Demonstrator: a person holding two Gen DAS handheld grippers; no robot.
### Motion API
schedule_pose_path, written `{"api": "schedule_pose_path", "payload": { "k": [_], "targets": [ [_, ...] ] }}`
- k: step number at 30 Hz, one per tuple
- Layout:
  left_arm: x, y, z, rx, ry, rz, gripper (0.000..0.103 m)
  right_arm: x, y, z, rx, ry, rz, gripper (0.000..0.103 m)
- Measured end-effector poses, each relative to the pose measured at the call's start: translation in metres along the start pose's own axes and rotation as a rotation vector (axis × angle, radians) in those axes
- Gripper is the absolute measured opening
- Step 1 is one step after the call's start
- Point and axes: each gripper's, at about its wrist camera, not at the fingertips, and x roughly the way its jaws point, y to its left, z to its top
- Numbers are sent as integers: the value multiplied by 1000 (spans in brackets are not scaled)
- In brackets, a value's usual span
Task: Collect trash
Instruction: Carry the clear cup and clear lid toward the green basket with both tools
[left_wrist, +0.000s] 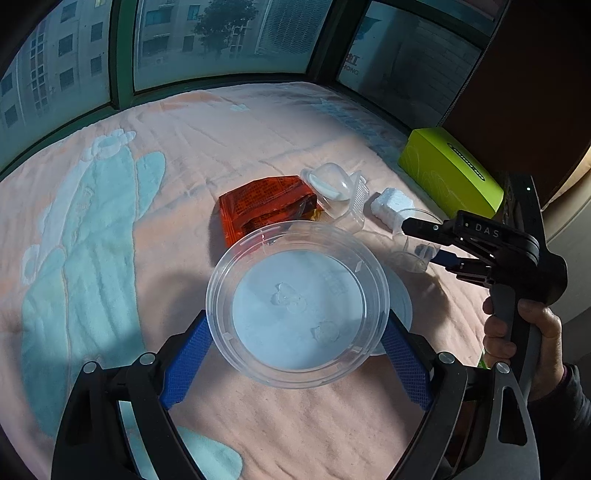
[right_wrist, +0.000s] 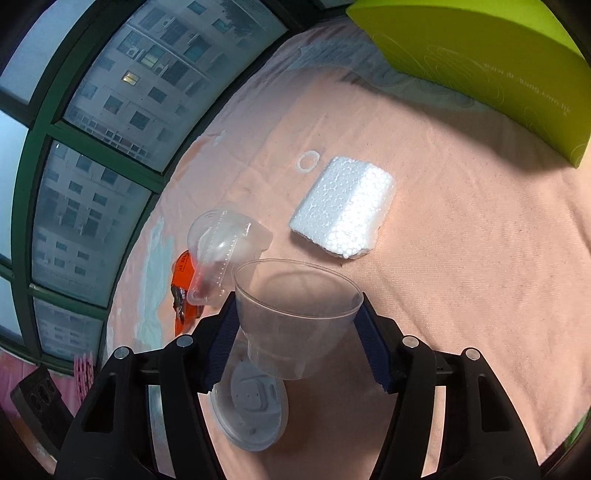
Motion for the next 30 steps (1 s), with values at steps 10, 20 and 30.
{"api": "schedule_pose_path", "payload": {
  "k": [10,20,30],
  "targets": [
    [-10,-51,-6,70,-9,-41,86,-93,-14,-44,-161,-131,-79,62],
    [-5,-143,-19,190,11,-130,86,-173,-80,-89,-109,-185,-181,62],
    [16,-233,-29,306,65,-221,86,-225,-165,-113,16,-213,-346,63]
  ]
}}
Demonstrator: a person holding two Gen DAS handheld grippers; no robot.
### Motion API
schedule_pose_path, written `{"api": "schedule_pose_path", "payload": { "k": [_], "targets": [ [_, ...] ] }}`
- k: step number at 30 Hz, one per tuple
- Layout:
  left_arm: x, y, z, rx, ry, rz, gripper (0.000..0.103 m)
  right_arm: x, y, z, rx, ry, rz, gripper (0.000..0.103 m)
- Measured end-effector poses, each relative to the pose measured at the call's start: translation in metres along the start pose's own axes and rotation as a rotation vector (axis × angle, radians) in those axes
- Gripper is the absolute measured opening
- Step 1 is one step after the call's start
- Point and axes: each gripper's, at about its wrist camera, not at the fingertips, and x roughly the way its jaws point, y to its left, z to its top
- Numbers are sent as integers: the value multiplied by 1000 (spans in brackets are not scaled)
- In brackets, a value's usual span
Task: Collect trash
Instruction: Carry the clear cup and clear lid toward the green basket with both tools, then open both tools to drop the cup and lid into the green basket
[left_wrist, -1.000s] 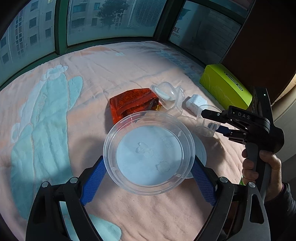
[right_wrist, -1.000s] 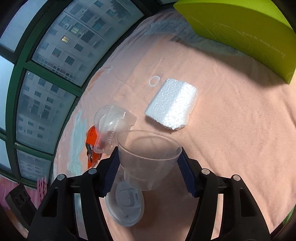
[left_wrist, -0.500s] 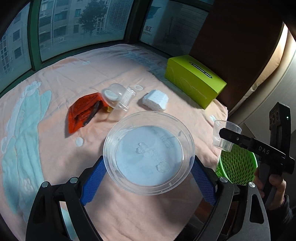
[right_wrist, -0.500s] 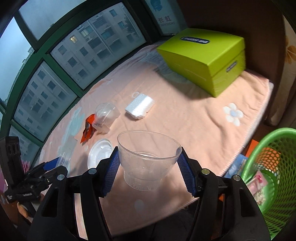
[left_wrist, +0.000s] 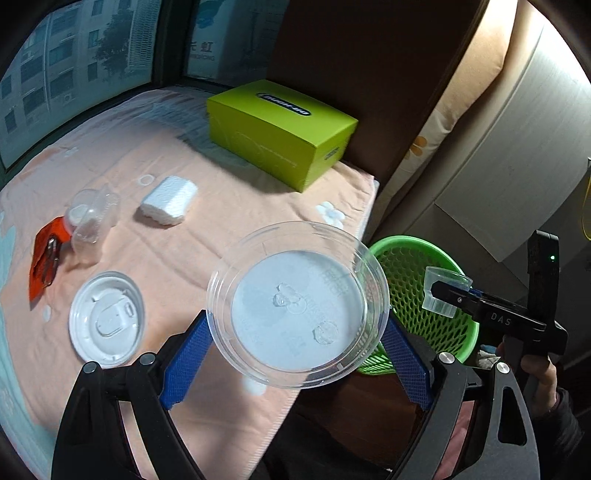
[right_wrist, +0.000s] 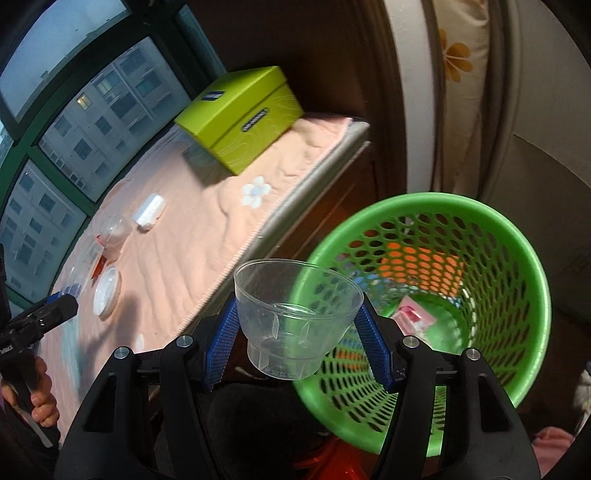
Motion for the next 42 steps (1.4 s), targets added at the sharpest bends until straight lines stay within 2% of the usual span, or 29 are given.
{"api": "schedule_pose_path", "payload": {
  "k": [4,10,12,15,36,42],
  "targets": [
    [15,-27,7,43,24,-23,86,-5,-26,-4,28,-6,-55,63],
    [35,-66,14,103,57,-56,86,-14,-58,-8,82,-21,-91,64],
    [42,-78,15,123,65,-66,86,-18,-64,-8,94,-30,-93,70],
    [52,-95,16,144,84,-80,86,-27,-70,-8,101,-53,-104,75],
    [119,-174,-1,233,210,-147,87,-89,-101,-16,140,-193,-142,78],
    [123,-183,-3,235,218,-172,93,-91,-100,-17,148,-200,-131,78]
  ]
}}
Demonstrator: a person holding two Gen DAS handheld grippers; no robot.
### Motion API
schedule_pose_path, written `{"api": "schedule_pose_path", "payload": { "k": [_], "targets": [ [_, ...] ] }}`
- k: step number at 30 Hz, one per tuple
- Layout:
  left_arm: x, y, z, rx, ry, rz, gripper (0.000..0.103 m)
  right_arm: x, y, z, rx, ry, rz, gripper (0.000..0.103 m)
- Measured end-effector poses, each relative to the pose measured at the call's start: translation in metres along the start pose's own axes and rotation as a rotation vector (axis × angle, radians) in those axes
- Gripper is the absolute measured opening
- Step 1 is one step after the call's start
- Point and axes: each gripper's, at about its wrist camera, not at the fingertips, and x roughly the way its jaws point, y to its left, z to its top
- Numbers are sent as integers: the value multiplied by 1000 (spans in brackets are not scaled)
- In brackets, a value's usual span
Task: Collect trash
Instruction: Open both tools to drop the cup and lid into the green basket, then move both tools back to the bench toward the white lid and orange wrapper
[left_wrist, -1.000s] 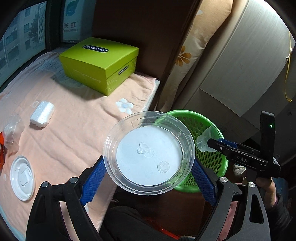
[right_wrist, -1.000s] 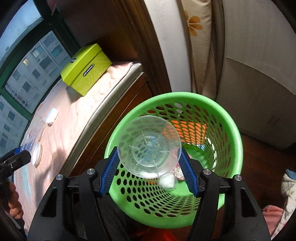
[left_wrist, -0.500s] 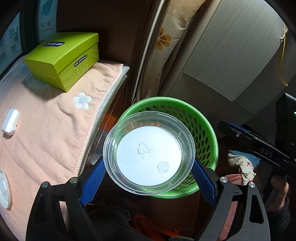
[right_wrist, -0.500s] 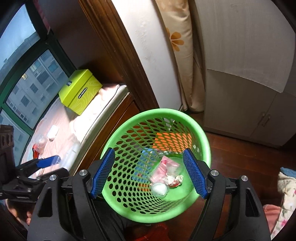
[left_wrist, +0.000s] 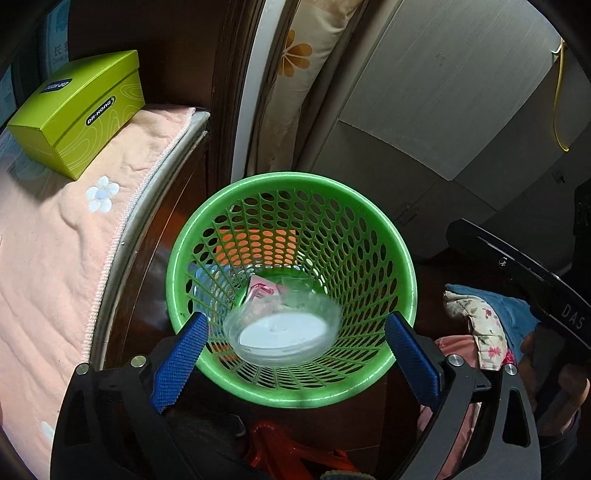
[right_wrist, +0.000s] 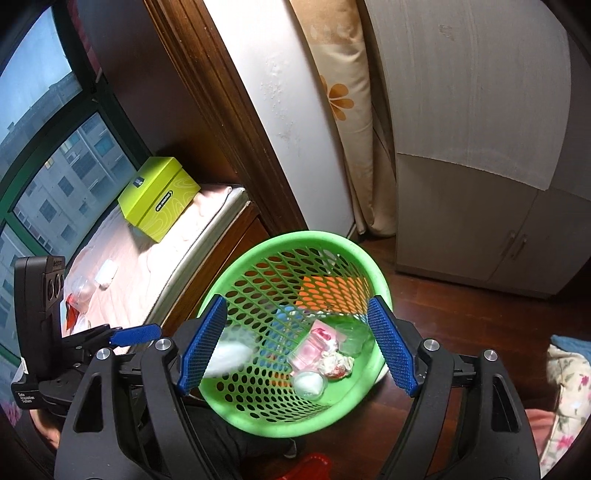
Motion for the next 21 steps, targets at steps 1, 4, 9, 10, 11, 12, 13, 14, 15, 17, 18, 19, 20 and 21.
{"api": "schedule_pose_path", "payload": {
  "k": [1,4,9,10,11,12,13,14,15,17,18,19,20,21],
  "targets": [
    [-1,0,0,-3,0,0,93,-1,1,0,0,-1,2,78],
    [-8,8,-3,-27,-6,5,93,-1,6,-1,-8,0,11,78],
    [-35,34,-13,-79,-44,61,93,-1,22,-3,-40,5,39,78],
    [-41,40,-15,-88,-56,77,93,-1,27,-4,-48,6,46,78],
    [-48,48,-18,-100,-66,96,93,1,33,-4,-59,8,51,78],
    [-55,56,-21,-116,-74,113,93,2,38,-5,-67,10,56,78],
    [-62,64,-24,-130,-83,129,93,4,44,-5,-73,16,65,78],
    [-70,73,-27,-147,-93,148,93,7,50,-5,-79,22,77,78],
    [-78,82,-30,-164,-103,164,93,9,57,-6,-88,27,87,78],
    [-93,99,-37,-190,-123,194,93,13,71,-7,-110,36,100,78],
    [-100,108,-41,-204,-132,216,93,16,80,-8,-124,41,112,78],
    [-108,117,-45,-218,-144,232,93,18,88,-9,-136,46,122,78],
    [-116,126,-49,-234,-154,246,93,21,97,-9,-148,50,131,78],
    [-123,135,-53,-251,-161,263,93,23,104,-9,-157,54,140,78]
  ]
}}
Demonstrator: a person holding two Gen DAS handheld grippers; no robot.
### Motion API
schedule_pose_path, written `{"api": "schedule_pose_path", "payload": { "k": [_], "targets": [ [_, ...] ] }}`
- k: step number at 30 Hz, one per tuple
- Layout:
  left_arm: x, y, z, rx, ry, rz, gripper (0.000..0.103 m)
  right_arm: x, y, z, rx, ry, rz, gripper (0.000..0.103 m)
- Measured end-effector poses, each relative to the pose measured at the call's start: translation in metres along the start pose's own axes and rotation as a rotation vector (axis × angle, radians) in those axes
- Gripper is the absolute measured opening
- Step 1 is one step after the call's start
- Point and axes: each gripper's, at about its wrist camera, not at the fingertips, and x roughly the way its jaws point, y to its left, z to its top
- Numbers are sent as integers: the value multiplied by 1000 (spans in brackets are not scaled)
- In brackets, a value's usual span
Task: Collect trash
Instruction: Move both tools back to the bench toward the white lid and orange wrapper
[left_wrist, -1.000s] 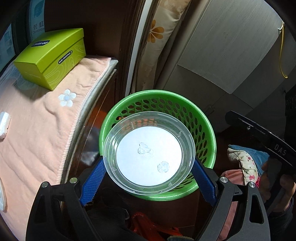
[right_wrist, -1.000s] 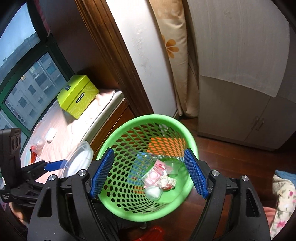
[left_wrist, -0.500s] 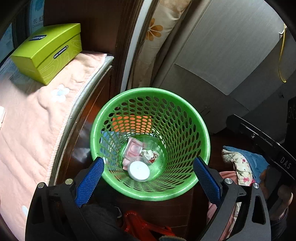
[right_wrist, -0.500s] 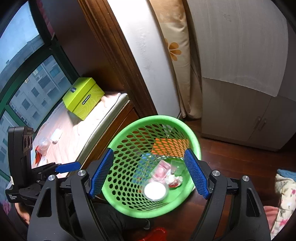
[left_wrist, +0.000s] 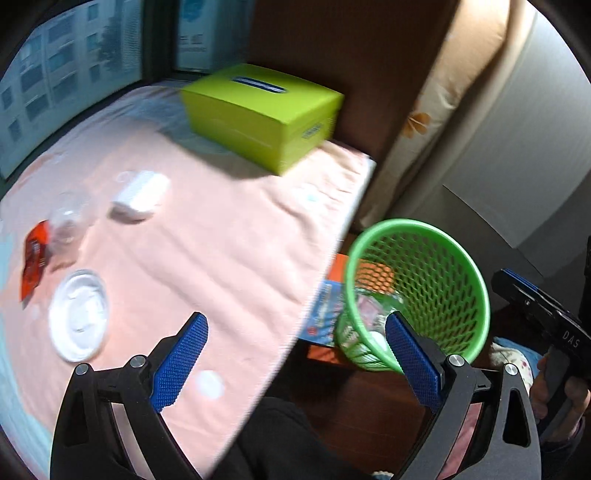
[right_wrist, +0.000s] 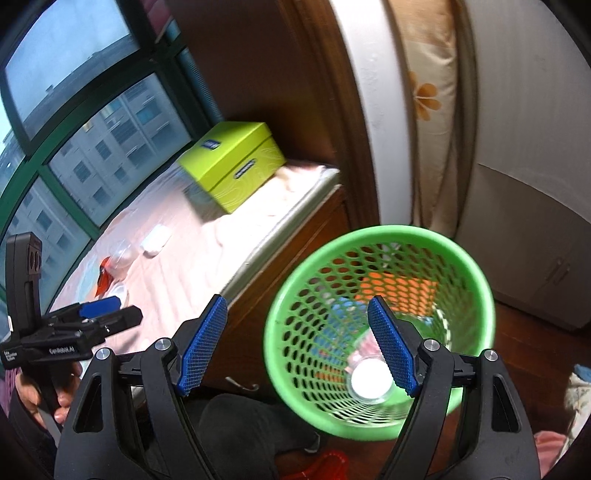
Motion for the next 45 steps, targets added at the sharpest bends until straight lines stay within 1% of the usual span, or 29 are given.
{"api": "schedule_pose_path", "payload": {
  "k": [7,10,15,20,23,30,34,38,41,42,45],
  "targets": [
    [-29,77,-2,-91,-61,120,93,26,51,6,-72,36,71,78],
    [-38,114,-3,-128,-77,188,93,37,72,8,-100,54,92,78],
    [-44,175,-8,-199,-74,272,93,56,109,8,-154,87,129,79],
    [-43,224,-10,-229,-60,338,93,76,147,3,-215,132,169,80],
    [-45,249,-14,-267,-51,356,91,87,174,-3,-266,156,191,82],
    [-56,282,-22,-307,-59,382,90,117,232,-16,-363,214,261,86],
    [-65,297,-24,-324,-67,396,90,134,267,-26,-443,238,288,89],
    [-72,313,-27,-351,-74,399,90,157,300,-37,-533,263,286,90],
    [-75,319,-30,-354,-75,403,90,173,315,-42,-570,285,275,91],
    [-76,321,-30,-355,-75,403,90,178,319,-43,-582,292,275,93],
    [-76,325,-32,-354,-74,406,90,190,331,-47,-614,299,256,94]
  ]
}}
